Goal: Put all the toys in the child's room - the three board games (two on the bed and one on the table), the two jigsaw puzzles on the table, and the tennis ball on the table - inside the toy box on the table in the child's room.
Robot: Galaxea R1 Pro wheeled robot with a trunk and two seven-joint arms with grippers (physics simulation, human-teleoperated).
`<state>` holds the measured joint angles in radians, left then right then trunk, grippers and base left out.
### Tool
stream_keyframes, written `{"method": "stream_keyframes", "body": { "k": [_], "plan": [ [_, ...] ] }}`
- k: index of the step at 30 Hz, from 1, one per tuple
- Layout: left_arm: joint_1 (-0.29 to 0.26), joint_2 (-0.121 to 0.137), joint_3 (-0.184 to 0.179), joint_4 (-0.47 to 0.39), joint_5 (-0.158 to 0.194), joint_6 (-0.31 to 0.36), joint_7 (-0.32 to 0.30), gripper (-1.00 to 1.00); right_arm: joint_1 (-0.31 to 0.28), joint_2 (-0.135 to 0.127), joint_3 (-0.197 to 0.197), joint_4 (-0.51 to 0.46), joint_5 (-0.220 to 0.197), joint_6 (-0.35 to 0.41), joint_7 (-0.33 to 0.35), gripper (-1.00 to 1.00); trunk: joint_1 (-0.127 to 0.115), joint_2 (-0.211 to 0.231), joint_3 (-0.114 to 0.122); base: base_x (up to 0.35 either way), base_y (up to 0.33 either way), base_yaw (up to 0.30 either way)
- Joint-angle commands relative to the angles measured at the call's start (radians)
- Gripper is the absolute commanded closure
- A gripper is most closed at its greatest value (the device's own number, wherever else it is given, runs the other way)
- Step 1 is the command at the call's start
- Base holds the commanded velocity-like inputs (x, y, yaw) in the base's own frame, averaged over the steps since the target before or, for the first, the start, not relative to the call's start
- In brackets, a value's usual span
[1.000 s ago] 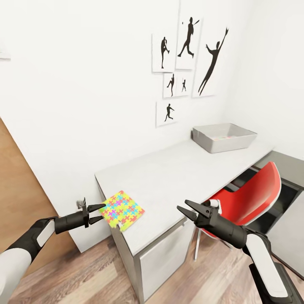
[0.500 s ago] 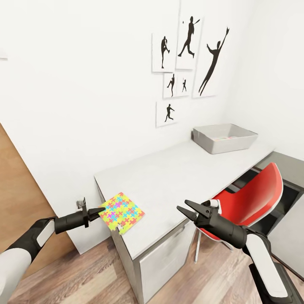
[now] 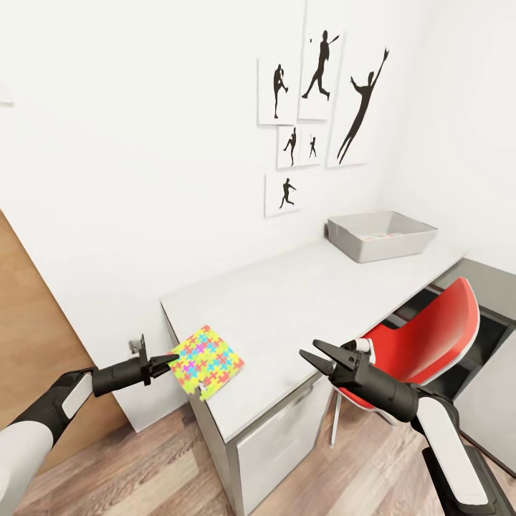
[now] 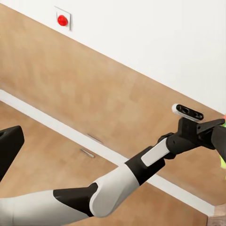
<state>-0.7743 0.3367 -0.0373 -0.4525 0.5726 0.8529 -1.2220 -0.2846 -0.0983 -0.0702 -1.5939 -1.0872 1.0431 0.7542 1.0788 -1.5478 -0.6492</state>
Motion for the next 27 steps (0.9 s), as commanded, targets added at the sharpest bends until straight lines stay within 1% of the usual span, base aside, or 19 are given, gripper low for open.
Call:
{"method": "stream_keyframes", "body": {
  "k": [1, 19, 25, 27],
  "plan": [
    [0.0, 0.001, -0.007, 0.001, -0.002, 0.002, -0.002, 1.0, -0.001, 0.0, -0.001, 0.0, 0.004, 0.004, 0.005, -1.0, -0.004, 0.007, 0.002, 0.0, 0.0, 0.0],
    [0.0, 0.006, -0.001, -0.001, 0.0, 0.01, -0.008, 1.0, -0.001, 0.002, 0.001, 0.0, 0.007, 0.004, -0.001, -1.0, -0.073, 0.133, 0.059, 0.0, 0.0, 0.0],
    [-0.002, 0.014, 0.0, -0.008, -0.001, 0.019, -0.009, 1.0, -0.001, 0.003, 0.001, 0.0, 0.014, 0.004, -0.001, -1.0, -0.073, 0.133, 0.059, 0.0, 0.0, 0.0],
    [-0.003, 0.019, 0.001, -0.009, -0.001, 0.033, -0.009, 1.0, -0.001, 0.005, 0.001, 0.0, 0.014, 0.004, -0.001, -1.0, -0.081, 0.147, 0.065, 0.0, 0.0, 0.0]
  ]
}}
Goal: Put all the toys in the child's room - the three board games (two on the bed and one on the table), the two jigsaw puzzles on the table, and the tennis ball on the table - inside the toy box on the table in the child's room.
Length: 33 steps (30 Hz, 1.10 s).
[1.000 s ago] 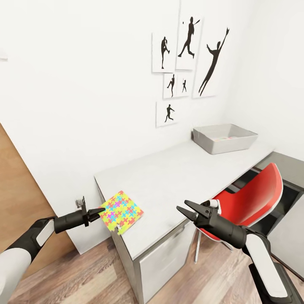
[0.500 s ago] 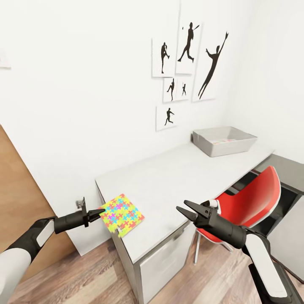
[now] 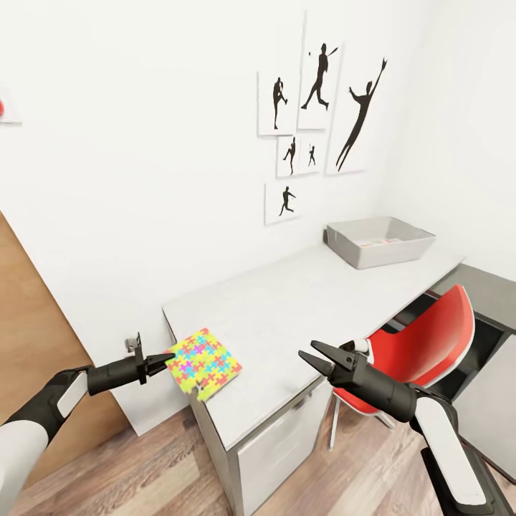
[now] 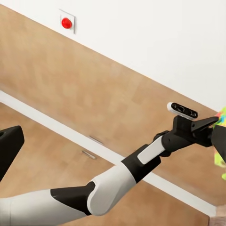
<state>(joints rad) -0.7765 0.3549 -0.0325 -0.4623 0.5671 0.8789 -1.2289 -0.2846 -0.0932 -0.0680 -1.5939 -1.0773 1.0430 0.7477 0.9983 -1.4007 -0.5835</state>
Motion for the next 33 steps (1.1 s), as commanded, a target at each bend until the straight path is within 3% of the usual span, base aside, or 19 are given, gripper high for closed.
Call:
{"method": "stream_keyframes", "body": {
  "k": [1, 6, 11, 16, 18, 21, 22, 26, 29, 33],
  "plan": [
    [-0.001, 0.005, -0.003, 0.0, 0.004, 0.021, -0.002, 1.0, -0.001, 0.002, -0.001, 0.0, 0.005, 0.004, 0.005, -1.0, -0.004, 0.007, 0.002, 0.0, 0.0, 0.0],
    [-0.003, 0.033, -0.003, -0.003, 0.005, 0.051, -0.034, 1.0, -0.001, 0.004, 0.008, 0.0, 0.006, -0.011, 0.005, -1.0, -0.023, 0.042, 0.018, 0.0, 0.0, 0.0],
    [-0.004, 0.083, -0.02, -0.046, -0.006, 0.061, -0.208, 1.0, -0.001, 0.003, 0.037, 0.0, 0.007, -0.042, 0.005, -1.0, -0.042, 0.077, 0.034, 0.0, 0.0, 0.0],
    [-0.003, 0.126, -0.059, -0.096, -0.008, 0.076, -0.308, 1.0, -0.001, 0.004, 0.086, 0.0, 0.019, -0.052, -0.039, -1.0, -0.061, 0.112, 0.049, 0.0, 0.0, 0.0],
    [-0.003, 0.14, -0.08, -0.105, -0.008, 0.079, -0.341, 1.0, -0.001, 0.006, 0.116, 0.0, 0.025, -0.054, -0.103, -1.0, -0.069, 0.126, 0.056, 0.0, 0.0, 0.0],
    [-0.003, 0.152, -0.1, -0.111, -0.009, 0.082, -0.342, 1.0, -0.002, 0.017, 0.18, 0.0, 0.028, -0.053, -0.265, -1.0, -0.081, 0.147, 0.065, 0.0, 0.0, 0.0],
    [-0.003, 0.154, -0.104, -0.113, -0.01, 0.082, -0.342, 1.0, -0.004, 0.034, 0.208, -0.001, 0.029, -0.05, -0.335, -1.0, -0.084, 0.154, 0.068, 0.0, 0.0, 0.0],
    [-0.004, 0.156, -0.109, -0.115, -0.009, 0.083, -0.342, 1.0, -0.006, 0.098, 0.26, -0.001, 0.029, -0.04, -0.498, -1.0, -0.1, 0.182, 0.081, 0.0, 0.0, 0.0],
    [-0.004, 0.159, -0.11, -0.123, -0.01, 0.083, -0.342, 1.0, -0.008, 0.122, 0.276, -0.001, 0.03, -0.033, -0.567, -1.0, -0.111, 0.203, 0.09, 0.0, 0.0, 0.0],
    [-0.004, 0.163, -0.112, -0.15, -0.009, 0.083, -0.342, 1.0, -0.011, 0.119, 0.278, -0.001, 0.031, -0.029, -0.607, -1.0, -0.127, 0.231, 0.103, -0.008, 0.0, 0.0]
  ]
}}
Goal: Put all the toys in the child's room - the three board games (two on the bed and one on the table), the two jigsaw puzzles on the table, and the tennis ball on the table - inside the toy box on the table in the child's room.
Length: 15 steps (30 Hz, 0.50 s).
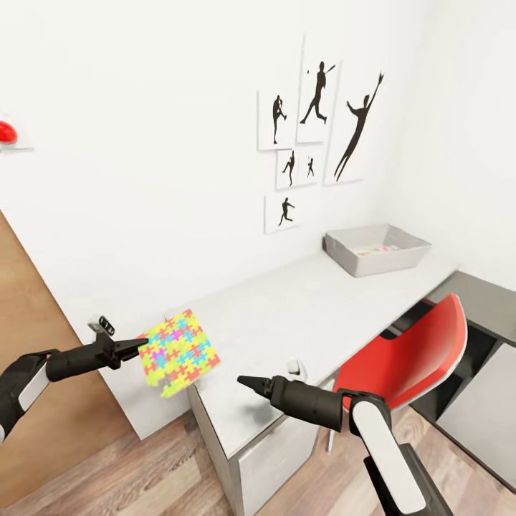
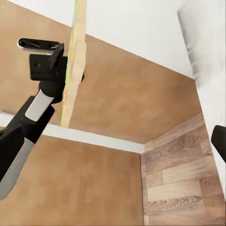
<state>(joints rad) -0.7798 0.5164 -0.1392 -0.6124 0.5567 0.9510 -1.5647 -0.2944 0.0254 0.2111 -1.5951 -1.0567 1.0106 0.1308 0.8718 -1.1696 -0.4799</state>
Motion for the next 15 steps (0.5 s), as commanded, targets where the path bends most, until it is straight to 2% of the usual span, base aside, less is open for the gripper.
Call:
{"method": "stream_keyframes", "body": {
  "k": [1, 6, 15],
  "plan": [
    [-0.001, 0.002, -0.007, -0.008, 0.002, 0.011, -0.006, 1.0, -0.001, -0.001, -0.002, 0.0, 0.011, 0.004, 0.004, -1.0, -0.004, 0.007, 0.002, -0.119, 0.006, 0.0],
    [0.0, 0.002, -0.009, -0.028, 0.002, 0.011, -0.006, 1.0, -0.002, -0.002, -0.004, 0.0, 0.01, 0.005, -0.024, -1.0, -0.023, 0.042, 0.018, -0.197, 0.048, 0.0],
    [0.001, 0.002, -0.01, -0.029, 0.002, 0.012, -0.006, 1.0, 0.0, -0.004, -0.01, 0.0, 0.01, -0.002, -0.027, -1.0, -0.058, 0.105, 0.046, -0.02, 0.005, 0.0]
  ]
}}
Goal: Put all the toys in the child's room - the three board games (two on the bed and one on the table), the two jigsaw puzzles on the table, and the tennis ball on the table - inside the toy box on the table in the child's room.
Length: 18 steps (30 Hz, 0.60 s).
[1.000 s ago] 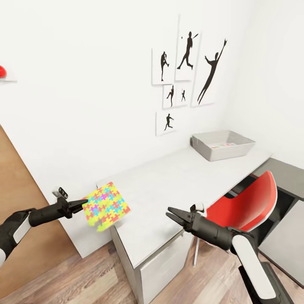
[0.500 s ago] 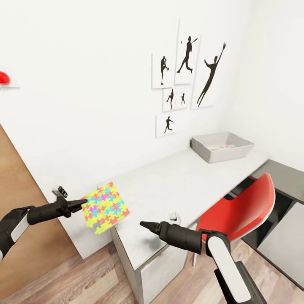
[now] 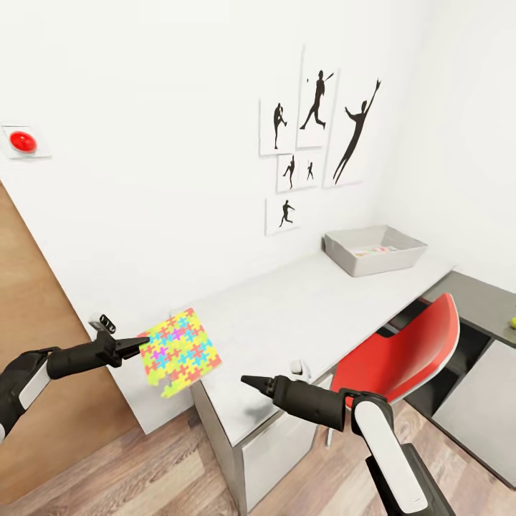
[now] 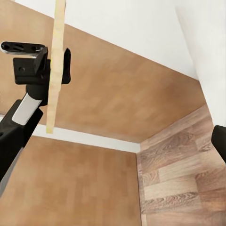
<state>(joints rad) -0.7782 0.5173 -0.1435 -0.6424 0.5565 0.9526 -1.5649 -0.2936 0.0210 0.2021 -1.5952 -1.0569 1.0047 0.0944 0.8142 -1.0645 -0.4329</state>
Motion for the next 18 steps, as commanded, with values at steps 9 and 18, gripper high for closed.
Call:
{"method": "stream_keyframes", "body": {
  "k": [9, 18],
  "plan": [
    [-0.001, 0.001, -0.005, 0.0, 0.002, 0.011, -0.006, 1.0, 0.001, 0.0, -0.01, 0.0, 0.01, 0.003, 0.01, -1.0, -0.035, 0.063, 0.034, -0.026, 0.004, -0.122],
    [-0.001, 0.0, -0.005, 0.001, 0.001, 0.011, -0.006, 1.0, 0.001, 0.0, -0.011, 0.0, 0.011, 0.003, 0.01, -1.0, -0.069, 0.126, 0.072, -0.146, 0.038, -0.217]
  ]
}}
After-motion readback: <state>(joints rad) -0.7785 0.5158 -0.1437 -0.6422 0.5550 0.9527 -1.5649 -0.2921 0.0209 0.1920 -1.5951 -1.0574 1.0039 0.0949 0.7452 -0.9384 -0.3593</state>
